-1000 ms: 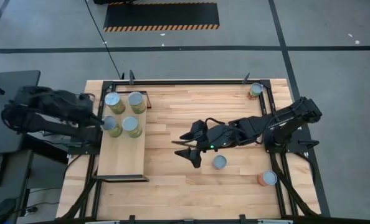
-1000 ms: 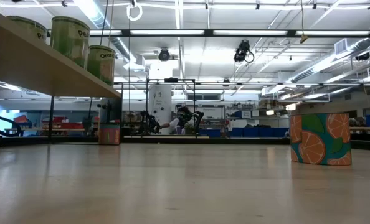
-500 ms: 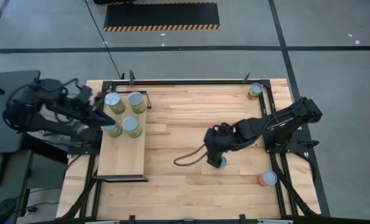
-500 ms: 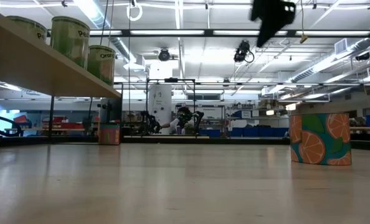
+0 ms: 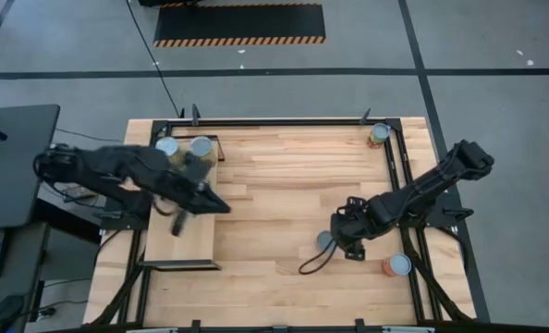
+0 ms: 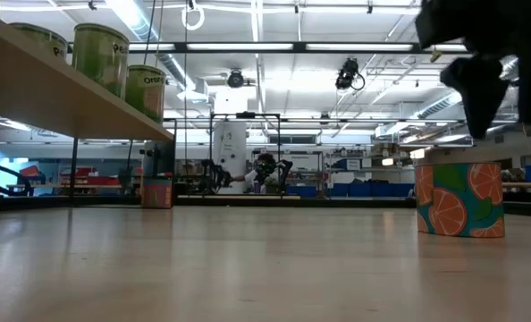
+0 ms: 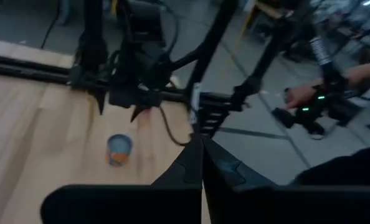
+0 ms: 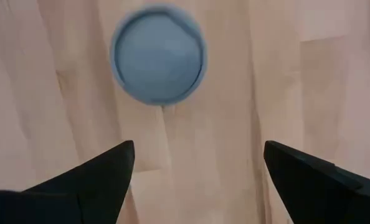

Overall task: Pick and place cans onto a shelf
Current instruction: Put the small canned oranges on the shelf

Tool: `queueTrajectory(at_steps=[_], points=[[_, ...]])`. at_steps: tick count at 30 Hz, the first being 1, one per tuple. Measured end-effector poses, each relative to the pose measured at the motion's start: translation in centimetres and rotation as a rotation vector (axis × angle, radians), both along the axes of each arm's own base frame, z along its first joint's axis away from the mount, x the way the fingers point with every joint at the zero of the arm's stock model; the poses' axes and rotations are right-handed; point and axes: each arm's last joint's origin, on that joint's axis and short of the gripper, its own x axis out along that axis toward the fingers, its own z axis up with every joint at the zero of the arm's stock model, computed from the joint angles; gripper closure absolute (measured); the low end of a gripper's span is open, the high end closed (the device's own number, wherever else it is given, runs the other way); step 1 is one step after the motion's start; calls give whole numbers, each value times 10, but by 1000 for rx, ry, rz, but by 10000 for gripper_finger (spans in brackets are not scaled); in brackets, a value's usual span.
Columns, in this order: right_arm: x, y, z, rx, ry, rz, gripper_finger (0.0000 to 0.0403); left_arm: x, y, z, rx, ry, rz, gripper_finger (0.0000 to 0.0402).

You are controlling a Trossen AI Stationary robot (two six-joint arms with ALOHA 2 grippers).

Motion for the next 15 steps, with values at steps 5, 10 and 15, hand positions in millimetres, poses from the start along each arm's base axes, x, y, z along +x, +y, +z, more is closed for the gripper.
queueTrajectory(at_steps=[5,10,15], points=[[-4,-2,-30,36,-17,84,45,39,-23,-20,22,49,12,396],[12,5,-49,58,-112,165,54,69,-38,-48,26,161,30,388],[41,13,-55,50,-279,199,55,85,-51,-68,22,238,45,350]])
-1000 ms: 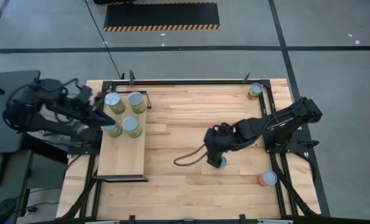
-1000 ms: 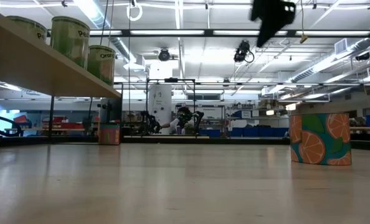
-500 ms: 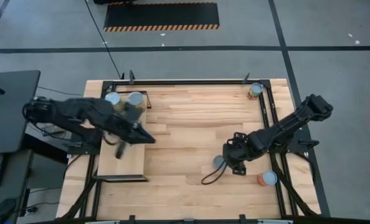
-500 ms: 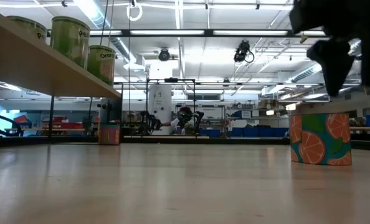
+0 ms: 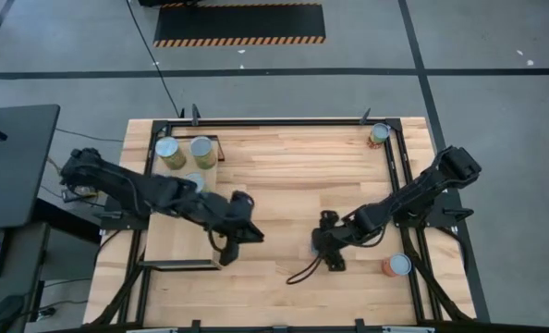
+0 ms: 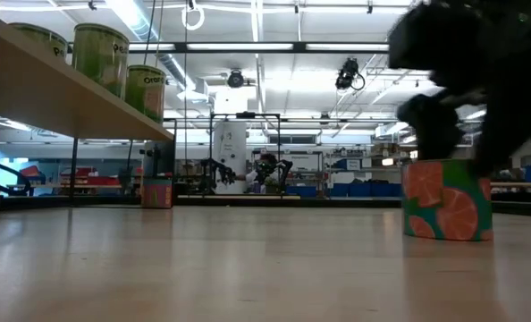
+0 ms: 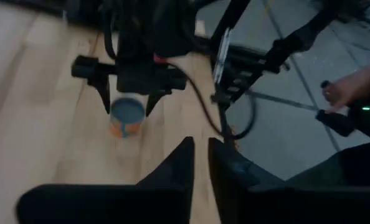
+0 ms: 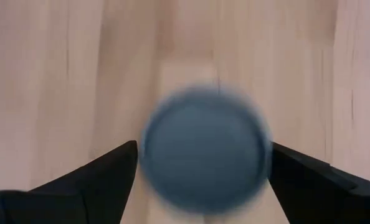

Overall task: Pick and place cans onto a shelf
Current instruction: Put the small canned oranges on the shelf

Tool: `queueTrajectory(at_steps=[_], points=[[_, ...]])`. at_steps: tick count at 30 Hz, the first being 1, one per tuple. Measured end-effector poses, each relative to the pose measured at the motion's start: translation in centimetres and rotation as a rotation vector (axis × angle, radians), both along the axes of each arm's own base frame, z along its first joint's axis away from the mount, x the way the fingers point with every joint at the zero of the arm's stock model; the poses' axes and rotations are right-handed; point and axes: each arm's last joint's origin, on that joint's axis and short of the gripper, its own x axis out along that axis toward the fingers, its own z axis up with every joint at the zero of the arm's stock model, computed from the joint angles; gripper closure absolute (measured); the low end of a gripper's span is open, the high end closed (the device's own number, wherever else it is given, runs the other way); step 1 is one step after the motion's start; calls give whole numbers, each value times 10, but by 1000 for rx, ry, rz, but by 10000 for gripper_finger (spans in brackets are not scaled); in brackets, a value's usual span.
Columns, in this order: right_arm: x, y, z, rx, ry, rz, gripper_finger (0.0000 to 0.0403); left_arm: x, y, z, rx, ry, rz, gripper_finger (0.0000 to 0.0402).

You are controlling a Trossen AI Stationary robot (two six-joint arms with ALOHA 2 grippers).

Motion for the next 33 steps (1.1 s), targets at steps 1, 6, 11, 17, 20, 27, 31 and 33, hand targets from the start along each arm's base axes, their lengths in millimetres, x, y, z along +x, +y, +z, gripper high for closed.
queueTrajectory(at_steps=[1,6,11,17,20,27,31,33], points=[[6,0,-1,-1,-33,-12,55,2,-3,-4,4,18,8,338],[23,-3,13,-14,-123,-42,55,11,-18,-20,47,51,50,277],[9,-4,46,-18,-91,-24,56,15,-24,-29,92,64,87,208],[-20,-5,30,-78,66,6,56,27,-28,-43,130,83,113,143],[-26,-7,13,-98,108,10,56,35,-32,-54,141,107,110,128],[-6,-8,2,-85,-82,-31,56,41,-37,-71,163,165,115,131],[10,-9,16,-18,-249,-66,56,37,-34,-80,174,259,173,132],[11,-11,25,-20,-252,-71,56,36,-33,-82,162,280,218,130]])
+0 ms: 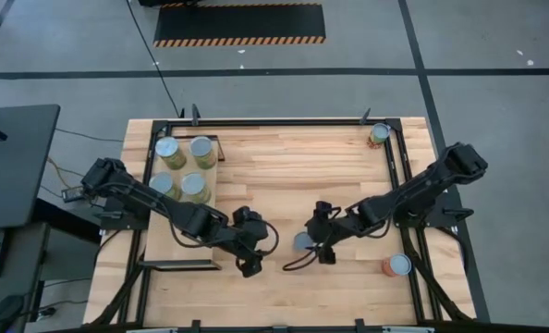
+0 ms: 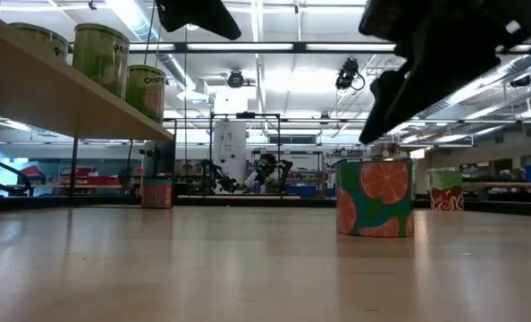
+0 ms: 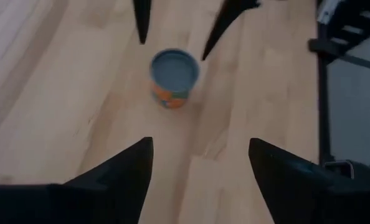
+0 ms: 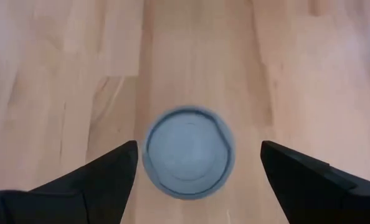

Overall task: Pick and place cans onto a shelf
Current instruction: Put the small canned oranges on the shelf

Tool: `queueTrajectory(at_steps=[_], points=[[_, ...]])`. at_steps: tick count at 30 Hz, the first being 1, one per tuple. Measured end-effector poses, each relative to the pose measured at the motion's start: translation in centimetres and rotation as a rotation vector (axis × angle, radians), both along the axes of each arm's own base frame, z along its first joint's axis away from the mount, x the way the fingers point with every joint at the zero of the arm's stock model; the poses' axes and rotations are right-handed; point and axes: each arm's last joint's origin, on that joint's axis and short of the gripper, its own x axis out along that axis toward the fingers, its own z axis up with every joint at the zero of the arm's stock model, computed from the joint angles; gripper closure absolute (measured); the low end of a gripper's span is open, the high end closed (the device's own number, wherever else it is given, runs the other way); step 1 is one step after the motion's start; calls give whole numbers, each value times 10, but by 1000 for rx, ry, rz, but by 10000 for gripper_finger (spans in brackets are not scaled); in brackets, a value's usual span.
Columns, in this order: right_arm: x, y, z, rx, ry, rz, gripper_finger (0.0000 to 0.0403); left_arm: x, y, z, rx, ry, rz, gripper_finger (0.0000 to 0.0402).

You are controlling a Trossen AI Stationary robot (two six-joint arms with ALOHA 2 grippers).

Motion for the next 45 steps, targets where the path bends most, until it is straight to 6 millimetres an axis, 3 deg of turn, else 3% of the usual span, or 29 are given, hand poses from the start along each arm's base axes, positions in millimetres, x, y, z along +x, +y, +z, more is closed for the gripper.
queueTrajectory(at_steps=[7,12,19,31,37,45], points=[[-24,-4,33,9,39,-22,56,26,7,-14,-59,-52,25,94],[-53,-7,50,35,78,-103,56,49,6,-36,-41,-97,6,53],[-74,-8,66,65,39,-168,56,73,-5,-72,86,-161,-30,47],[-71,-5,62,85,59,-188,56,96,18,-108,159,-129,-30,47],[-63,-3,58,130,48,-222,56,100,17,-112,137,-149,-60,47],[-53,-6,55,155,24,-255,56,104,17,-133,172,-118,-76,47]])
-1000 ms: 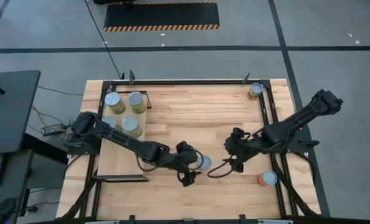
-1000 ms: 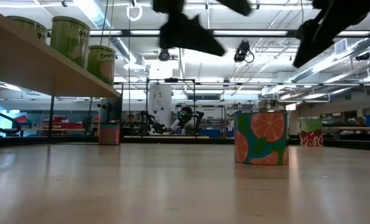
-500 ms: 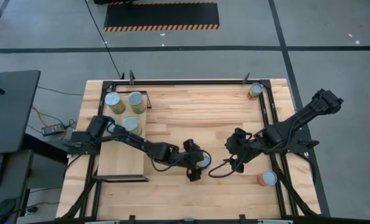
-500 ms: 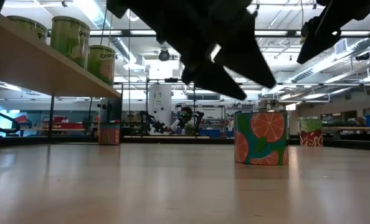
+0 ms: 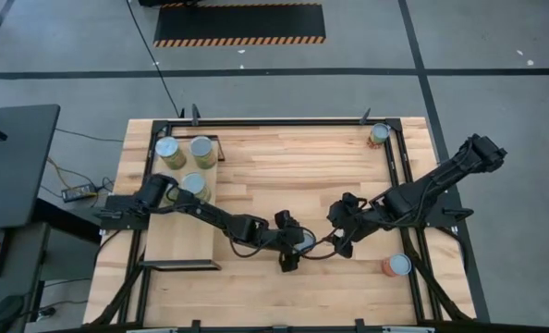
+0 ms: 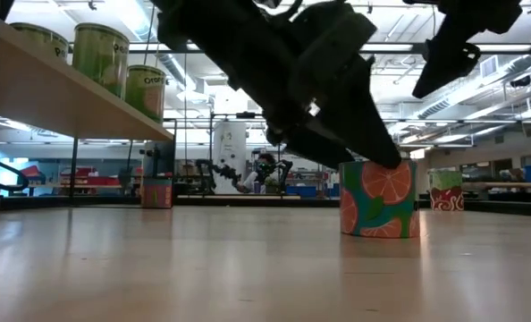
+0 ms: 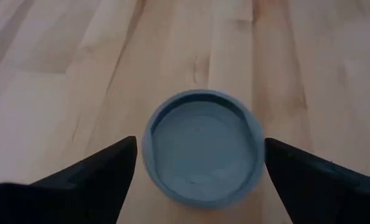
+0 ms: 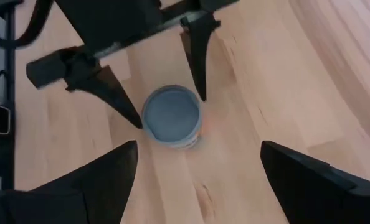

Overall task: Pick and place cans onto a shelf
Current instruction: Put the small canned oranges on the shelf

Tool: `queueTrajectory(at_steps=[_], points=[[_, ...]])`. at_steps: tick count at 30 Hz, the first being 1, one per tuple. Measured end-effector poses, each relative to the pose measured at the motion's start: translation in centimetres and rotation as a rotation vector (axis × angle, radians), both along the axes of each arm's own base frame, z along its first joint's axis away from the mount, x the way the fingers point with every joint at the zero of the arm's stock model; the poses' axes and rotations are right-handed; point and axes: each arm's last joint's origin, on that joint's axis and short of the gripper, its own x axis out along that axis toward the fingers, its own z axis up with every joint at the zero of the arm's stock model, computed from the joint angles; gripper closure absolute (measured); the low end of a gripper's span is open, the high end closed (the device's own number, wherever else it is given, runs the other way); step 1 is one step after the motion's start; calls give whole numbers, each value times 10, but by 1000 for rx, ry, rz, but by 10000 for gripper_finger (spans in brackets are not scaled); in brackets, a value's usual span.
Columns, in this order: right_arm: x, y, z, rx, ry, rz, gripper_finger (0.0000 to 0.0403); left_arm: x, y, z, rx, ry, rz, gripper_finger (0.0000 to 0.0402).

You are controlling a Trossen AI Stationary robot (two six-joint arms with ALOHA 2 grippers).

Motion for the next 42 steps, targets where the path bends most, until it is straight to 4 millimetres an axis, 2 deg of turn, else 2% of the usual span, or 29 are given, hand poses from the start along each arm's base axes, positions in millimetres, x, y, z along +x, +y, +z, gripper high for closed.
queueTrajectory(at_steps=[9,16,21,24,27,31,34,38,42], points=[[4,-1,0,11,-16,3,56,2,1,-4,3,-6,9,47],[-2,2,13,68,37,62,56,11,-2,-23,-11,-64,3,50],[-9,5,22,81,31,92,56,11,-1,-23,35,-58,-28,91],[-11,4,26,87,18,94,56,10,-1,-16,43,-66,-34,117],[-12,3,28,91,9,94,56,6,0,7,37,-88,-32,117],[-12,4,28,89,8,111,56,-13,5,61,23,-114,-1,117],[-10,4,28,72,-11,117,56,-36,10,100,12,-104,11,117],[-4,1,32,57,-78,74,56,-77,12,147,4,-80,-6,116],[3,-3,37,39,-165,33,56,-122,8,177,-5,-18,-41,116]])
